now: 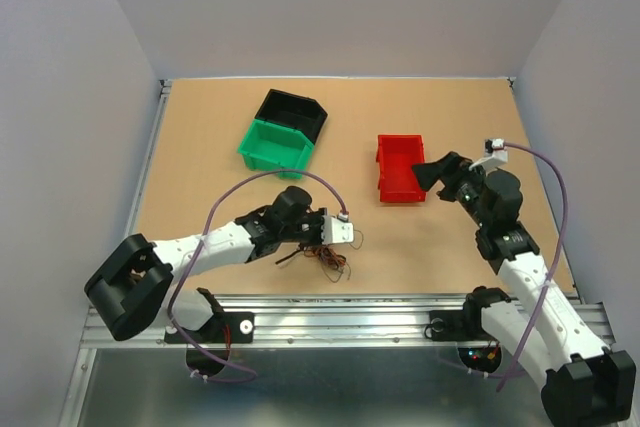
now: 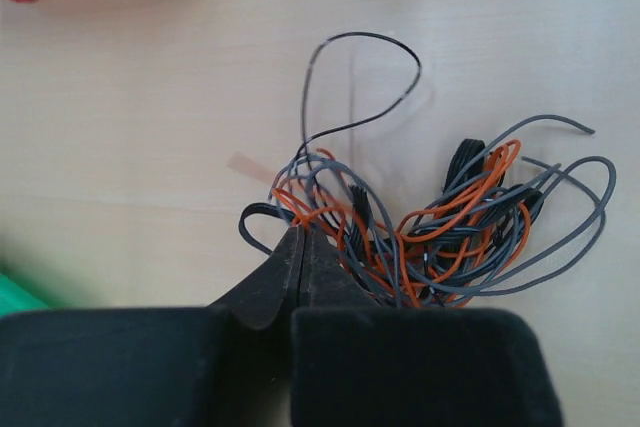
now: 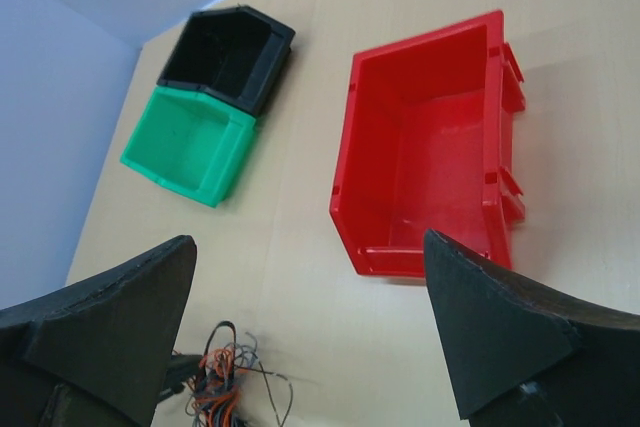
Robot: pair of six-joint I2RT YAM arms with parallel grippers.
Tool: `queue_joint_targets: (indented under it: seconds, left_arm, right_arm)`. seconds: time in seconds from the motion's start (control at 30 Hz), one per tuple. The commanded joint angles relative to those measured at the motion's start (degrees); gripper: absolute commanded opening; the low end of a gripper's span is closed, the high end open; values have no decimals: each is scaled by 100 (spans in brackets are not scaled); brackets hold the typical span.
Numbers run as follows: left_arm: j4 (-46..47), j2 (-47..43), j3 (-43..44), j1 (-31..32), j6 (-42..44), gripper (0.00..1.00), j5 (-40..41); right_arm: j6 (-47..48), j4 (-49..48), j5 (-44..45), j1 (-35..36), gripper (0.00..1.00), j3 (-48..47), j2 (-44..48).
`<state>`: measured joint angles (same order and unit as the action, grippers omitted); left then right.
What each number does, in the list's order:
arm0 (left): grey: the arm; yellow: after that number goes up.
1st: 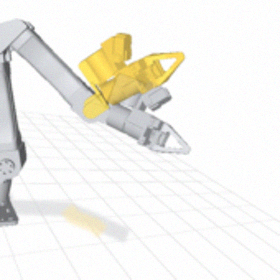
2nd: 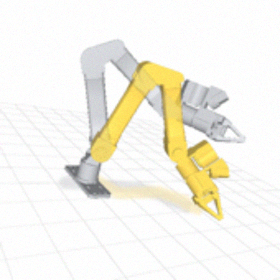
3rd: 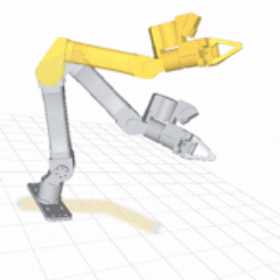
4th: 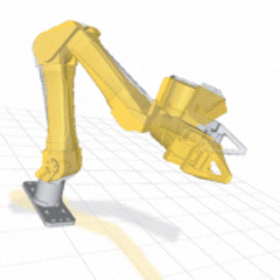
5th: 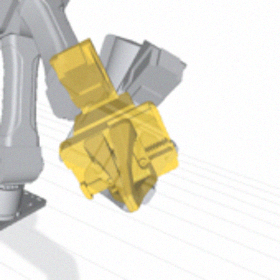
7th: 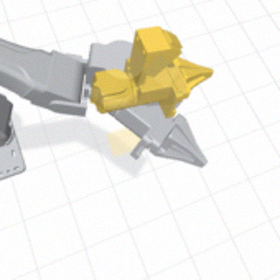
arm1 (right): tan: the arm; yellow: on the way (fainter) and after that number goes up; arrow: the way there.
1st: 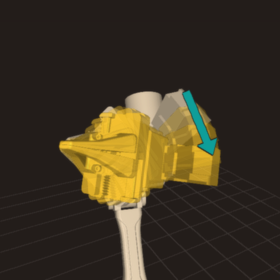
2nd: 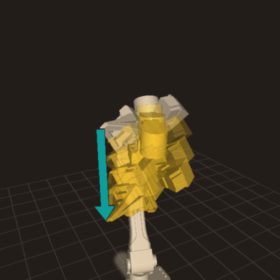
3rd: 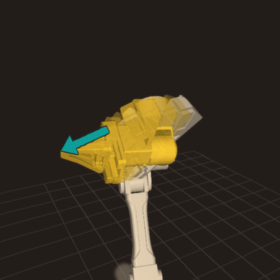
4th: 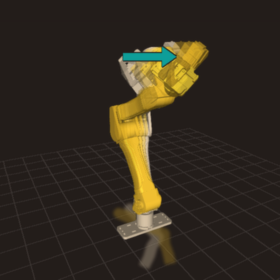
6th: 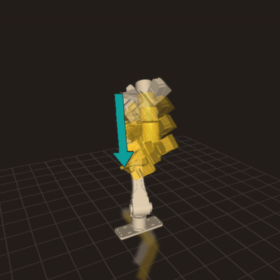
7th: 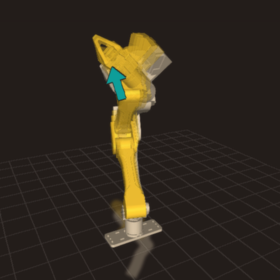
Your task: Untangle the cables
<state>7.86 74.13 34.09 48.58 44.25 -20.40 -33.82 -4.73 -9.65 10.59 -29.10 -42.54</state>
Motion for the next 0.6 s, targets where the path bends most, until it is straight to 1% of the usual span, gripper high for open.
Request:
queue_joint_targets:
  seconds: [0.0,0.07,0.1,0.13,0.17,0.2,0.27,0.3,0.4,0.47,0.57]
  left_arm:
    - [787,128,449,-181,-732,0,458]
    - [866,312,686,-435,-1170,0,467]
    - [867,374,922,-515,-1286,0,450]
    - [875,427,1020,-559,-1366,0,423]
    - [936,531,1099,-603,-1462,0,458]
    - [980,593,1205,-604,-1480,0,484]
    - [1086,734,1302,-604,-1533,0,537]
    - [1095,926,1450,-604,-1577,0,624]
    - [1139,1357,1775,-630,-1682,0,765]
    - [1139,1577,1978,-656,-1753,0,792]
    - [1148,2043,2374,-700,-1998,0,1055]
  right_arm:
    - [227,-168,-397,5,100,-341,-595]
    - [323,-160,-537,31,100,-473,-912]
    - [393,-160,-521,127,100,-526,-1235]
    - [446,-90,-407,223,98,-578,-1352]
    - [621,-20,-6,346,98,-753,-1492]
    - [710,103,242,661,95,-842,-1720]
    - [850,183,673,961,92,-1044,-2011]
    - [956,253,927,1197,89,-1262,-2369]
    - [1123,455,1639,1524,88,-1641,-2933]
    - [1150,456,1852,1551,85,-1949,-3391]
    - [1159,701,2264,1551,77,-2283,-3821]
